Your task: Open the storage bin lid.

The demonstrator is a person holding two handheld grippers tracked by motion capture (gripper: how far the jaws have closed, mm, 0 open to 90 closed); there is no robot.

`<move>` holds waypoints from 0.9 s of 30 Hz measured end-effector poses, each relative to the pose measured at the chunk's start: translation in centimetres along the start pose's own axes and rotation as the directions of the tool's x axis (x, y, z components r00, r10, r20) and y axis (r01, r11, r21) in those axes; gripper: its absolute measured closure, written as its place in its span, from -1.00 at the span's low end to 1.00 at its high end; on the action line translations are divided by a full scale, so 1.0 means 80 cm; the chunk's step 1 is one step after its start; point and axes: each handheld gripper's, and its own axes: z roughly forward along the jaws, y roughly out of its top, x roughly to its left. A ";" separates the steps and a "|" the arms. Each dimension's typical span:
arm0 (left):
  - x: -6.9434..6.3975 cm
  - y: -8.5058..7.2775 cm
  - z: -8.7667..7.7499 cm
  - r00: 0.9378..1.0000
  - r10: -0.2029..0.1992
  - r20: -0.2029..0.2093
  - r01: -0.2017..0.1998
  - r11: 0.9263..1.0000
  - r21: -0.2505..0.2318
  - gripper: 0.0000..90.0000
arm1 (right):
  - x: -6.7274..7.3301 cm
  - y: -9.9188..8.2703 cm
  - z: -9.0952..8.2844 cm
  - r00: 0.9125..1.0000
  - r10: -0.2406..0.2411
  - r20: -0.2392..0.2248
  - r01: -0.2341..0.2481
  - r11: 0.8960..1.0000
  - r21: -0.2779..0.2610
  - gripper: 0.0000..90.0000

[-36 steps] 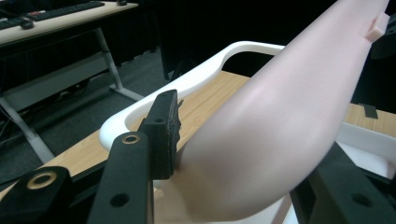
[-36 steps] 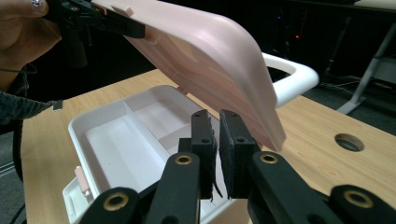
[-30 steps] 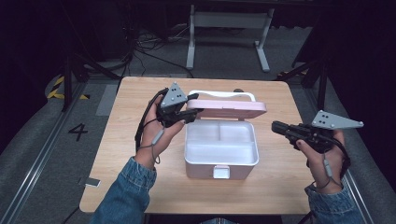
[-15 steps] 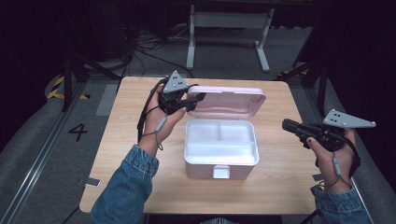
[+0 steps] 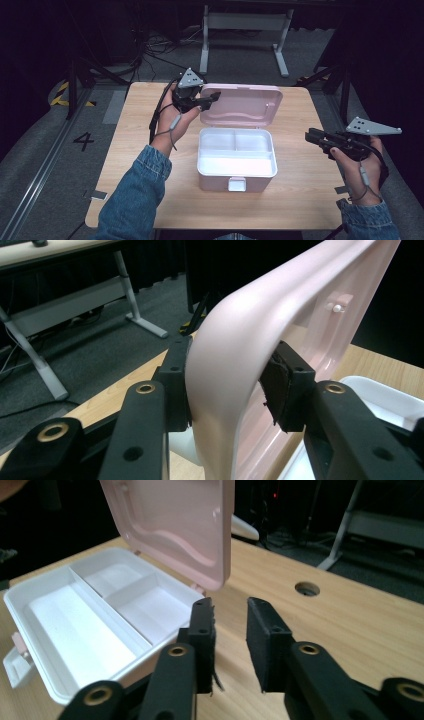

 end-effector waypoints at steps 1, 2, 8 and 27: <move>0.002 0.001 0.002 1.000 -0.004 0.001 0.004 1.000 0.004 0.31 | -0.001 -0.001 0.000 1.000 0.001 0.003 -0.001 1.000 0.009 0.58; 0.004 0.001 0.004 1.000 -0.004 -0.003 0.004 1.000 0.005 0.31 | -0.002 -0.003 0.000 1.000 0.000 0.012 0.000 1.000 0.023 0.54; 0.015 0.003 0.015 1.000 -0.020 -0.001 0.020 1.000 0.021 0.29 | -0.009 -0.017 -0.009 0.998 0.022 0.057 -0.026 0.997 0.068 0.46; 0.045 0.002 0.051 0.993 -0.114 -0.031 0.116 0.991 0.067 0.16 | -0.019 -0.032 0.001 0.998 0.027 0.057 -0.037 0.982 0.184 0.28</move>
